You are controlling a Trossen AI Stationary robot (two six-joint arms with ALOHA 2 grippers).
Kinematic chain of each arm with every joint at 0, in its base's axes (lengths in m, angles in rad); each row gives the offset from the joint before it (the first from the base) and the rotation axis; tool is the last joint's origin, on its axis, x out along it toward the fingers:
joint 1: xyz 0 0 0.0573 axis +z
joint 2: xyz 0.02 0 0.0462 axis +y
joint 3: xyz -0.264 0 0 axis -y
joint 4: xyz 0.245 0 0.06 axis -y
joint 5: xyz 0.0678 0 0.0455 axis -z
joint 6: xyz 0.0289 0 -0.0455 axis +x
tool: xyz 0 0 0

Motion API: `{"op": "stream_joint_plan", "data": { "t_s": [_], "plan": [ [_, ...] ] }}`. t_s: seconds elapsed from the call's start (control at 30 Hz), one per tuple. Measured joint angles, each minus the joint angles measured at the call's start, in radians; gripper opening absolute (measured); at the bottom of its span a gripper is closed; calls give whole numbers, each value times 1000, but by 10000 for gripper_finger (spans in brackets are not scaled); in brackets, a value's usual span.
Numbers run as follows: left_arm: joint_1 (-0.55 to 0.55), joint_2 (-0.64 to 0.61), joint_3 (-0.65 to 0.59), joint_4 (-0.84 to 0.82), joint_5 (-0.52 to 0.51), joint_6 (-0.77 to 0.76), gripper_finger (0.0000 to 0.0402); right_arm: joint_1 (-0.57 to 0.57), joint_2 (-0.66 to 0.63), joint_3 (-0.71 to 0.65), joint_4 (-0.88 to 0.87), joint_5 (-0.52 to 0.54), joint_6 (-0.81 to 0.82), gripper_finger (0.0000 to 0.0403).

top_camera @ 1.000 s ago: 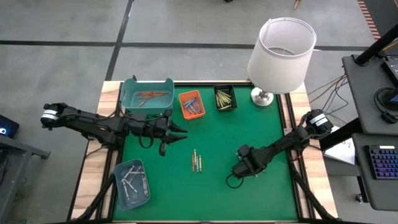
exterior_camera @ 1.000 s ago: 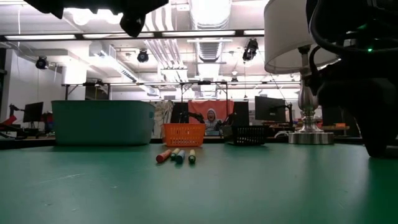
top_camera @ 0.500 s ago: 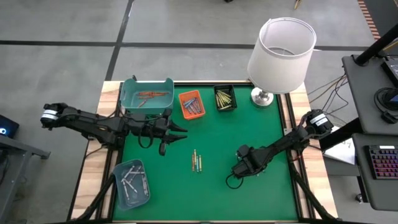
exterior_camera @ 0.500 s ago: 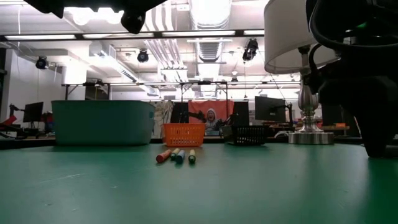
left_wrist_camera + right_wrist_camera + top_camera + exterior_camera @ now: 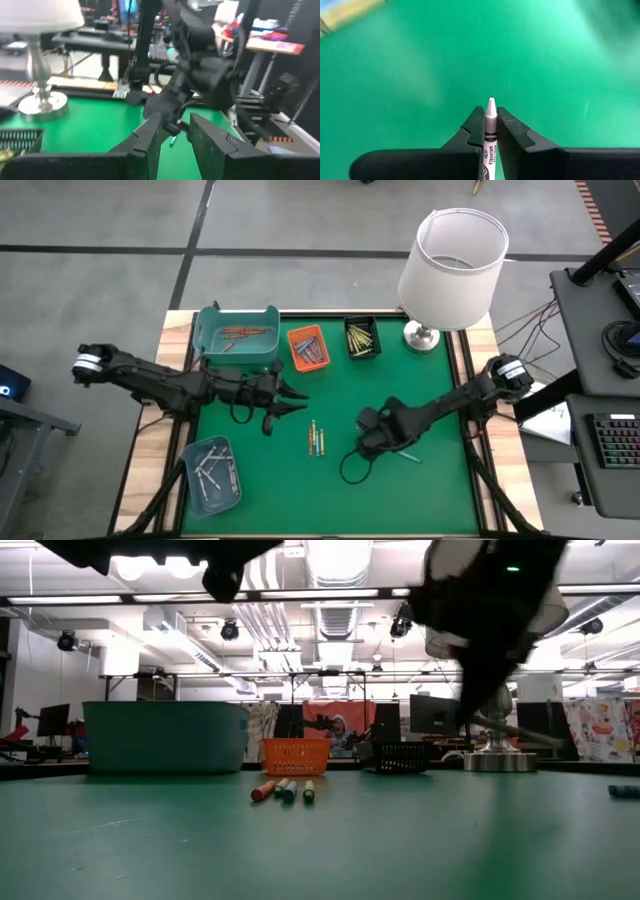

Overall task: Sort crayons
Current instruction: Put the white crayon into the blue bin

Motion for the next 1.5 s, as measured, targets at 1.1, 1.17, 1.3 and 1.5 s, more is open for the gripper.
{"op": "stream_joint_plan", "data": {
  "t_s": [1.1, 1.17, 1.3, 1.5],
  "plan": [
    [-538, -57, 379, -902, -667, -440, 86, -199, 229, -77, 1676, -365, -1052, 18],
    [-586, -52, 397, -999, -732, -509, 86, -199, 258, -61, 1716, -366, -1052, 18],
    [-645, -44, 413, -1147, -785, -671, 86, -199, 324, -17, 1774, -372, -1041, 18],
    [-682, -36, 393, -1284, -780, -834, 86, -201, 430, 101, 1929, -477, -995, 18]
  ]
}}
